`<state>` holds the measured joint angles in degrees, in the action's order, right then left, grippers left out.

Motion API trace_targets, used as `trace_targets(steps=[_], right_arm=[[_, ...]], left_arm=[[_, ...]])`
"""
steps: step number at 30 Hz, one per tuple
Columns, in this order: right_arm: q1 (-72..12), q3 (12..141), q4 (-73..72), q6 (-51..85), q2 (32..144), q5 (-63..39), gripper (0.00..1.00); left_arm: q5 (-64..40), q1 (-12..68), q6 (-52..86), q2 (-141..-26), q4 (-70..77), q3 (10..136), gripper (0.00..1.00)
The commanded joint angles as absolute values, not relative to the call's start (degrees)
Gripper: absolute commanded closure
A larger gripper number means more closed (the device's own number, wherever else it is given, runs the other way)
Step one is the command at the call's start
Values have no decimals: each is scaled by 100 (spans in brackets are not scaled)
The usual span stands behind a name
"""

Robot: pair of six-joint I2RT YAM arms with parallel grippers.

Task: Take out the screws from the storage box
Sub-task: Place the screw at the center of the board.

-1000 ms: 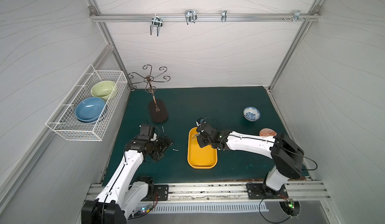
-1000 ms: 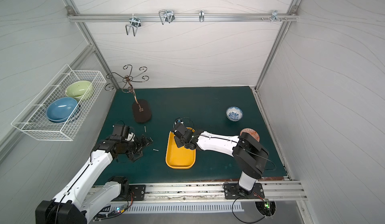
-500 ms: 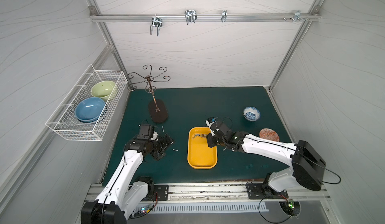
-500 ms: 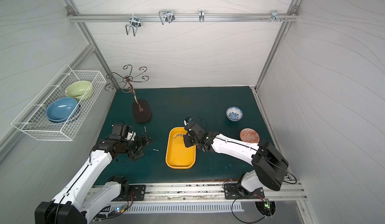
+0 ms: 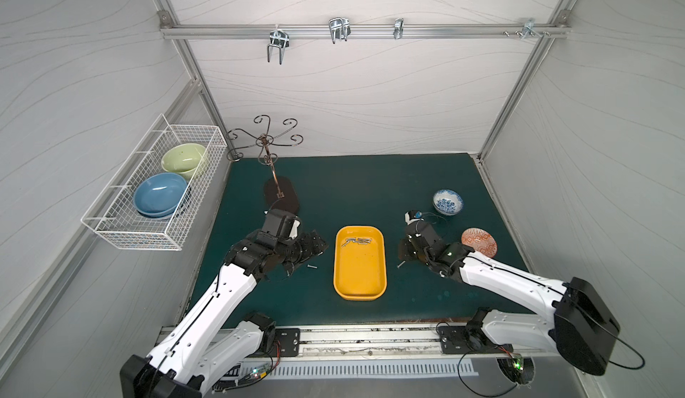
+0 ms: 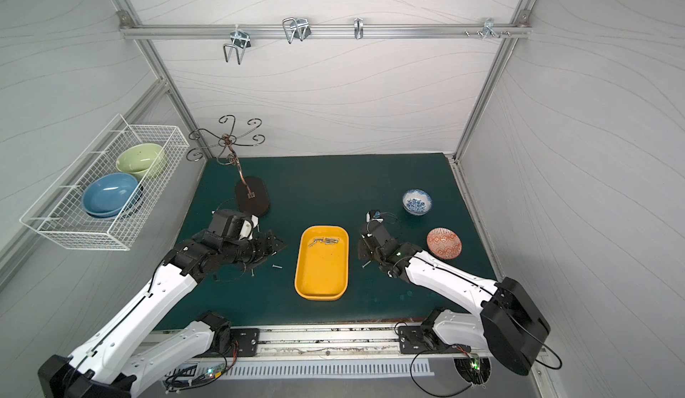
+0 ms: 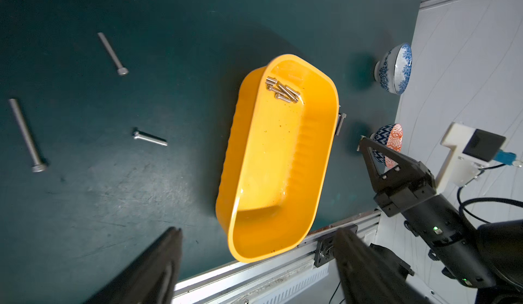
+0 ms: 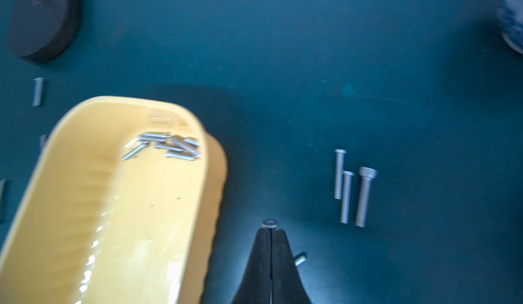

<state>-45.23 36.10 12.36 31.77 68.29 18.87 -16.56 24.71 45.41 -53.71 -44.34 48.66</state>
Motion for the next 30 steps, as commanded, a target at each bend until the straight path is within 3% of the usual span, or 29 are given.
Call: trace_targets(steps=[1, 11, 30], right_arm=[[-4285, 3388, 1320, 3335, 6732, 1998, 100], [-3919, 3106, 1029, 3314, 6988, 1670, 100], [-3873, 2883, 820, 3442, 7427, 1587, 100]], left_arm=[[-998, 2856, 4637, -5652, -4316, 5143, 30], [-474, 3916, 4613, -7248, -4028, 5893, 31], [907, 4625, 3439, -9143, -4031, 6990, 38]])
